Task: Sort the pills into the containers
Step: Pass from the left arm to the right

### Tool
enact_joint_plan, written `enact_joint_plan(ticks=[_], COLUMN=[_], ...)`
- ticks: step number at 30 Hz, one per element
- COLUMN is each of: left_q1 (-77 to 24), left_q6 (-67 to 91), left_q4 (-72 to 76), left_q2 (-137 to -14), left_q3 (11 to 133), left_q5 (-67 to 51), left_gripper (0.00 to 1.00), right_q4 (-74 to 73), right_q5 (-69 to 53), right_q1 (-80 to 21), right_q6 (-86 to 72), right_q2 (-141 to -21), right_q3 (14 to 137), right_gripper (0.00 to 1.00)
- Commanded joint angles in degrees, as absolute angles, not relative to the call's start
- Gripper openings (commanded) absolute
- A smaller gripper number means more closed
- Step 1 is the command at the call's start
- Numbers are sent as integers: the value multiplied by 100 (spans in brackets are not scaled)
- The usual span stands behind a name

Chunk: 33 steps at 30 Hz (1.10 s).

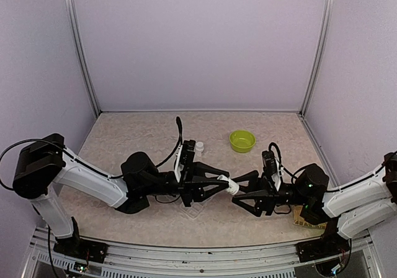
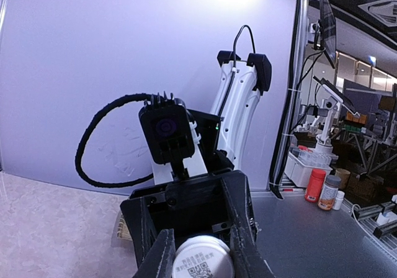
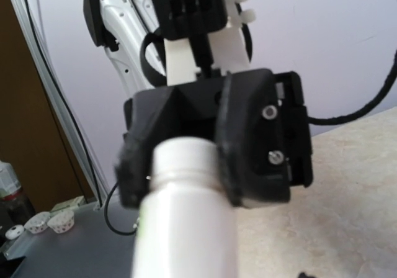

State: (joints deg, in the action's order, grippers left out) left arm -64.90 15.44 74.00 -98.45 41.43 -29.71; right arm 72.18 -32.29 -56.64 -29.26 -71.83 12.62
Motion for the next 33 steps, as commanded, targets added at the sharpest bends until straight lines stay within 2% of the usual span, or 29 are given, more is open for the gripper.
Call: enact_joint_plan(ticks=[1, 19, 26, 33], left_q1=[-6537, -6607, -6606, -6614], left_q6=[1749, 1739, 1732, 1755], left_q4=[7966, 7901, 7902, 7924], left_q2=[-9954, -10107, -10113, -10121], left_q3=[4078, 4148, 4140, 4124], left_q5=[-2985, -2836, -2771, -2742], left_gripper=[16, 16, 16, 16], right_q4=[7503, 7296, 7371, 7317], right_q5=[-3108, -2578, -2676, -2673], right_q1=[-5764, -5849, -5869, -5906], right_q6=[-3071, -3182, -3214, -3210], right_q2=[-7251, -7117, -7291, -7364], right_q3=[1456, 1541, 1582, 1638], right_gripper=[66, 60, 53, 57])
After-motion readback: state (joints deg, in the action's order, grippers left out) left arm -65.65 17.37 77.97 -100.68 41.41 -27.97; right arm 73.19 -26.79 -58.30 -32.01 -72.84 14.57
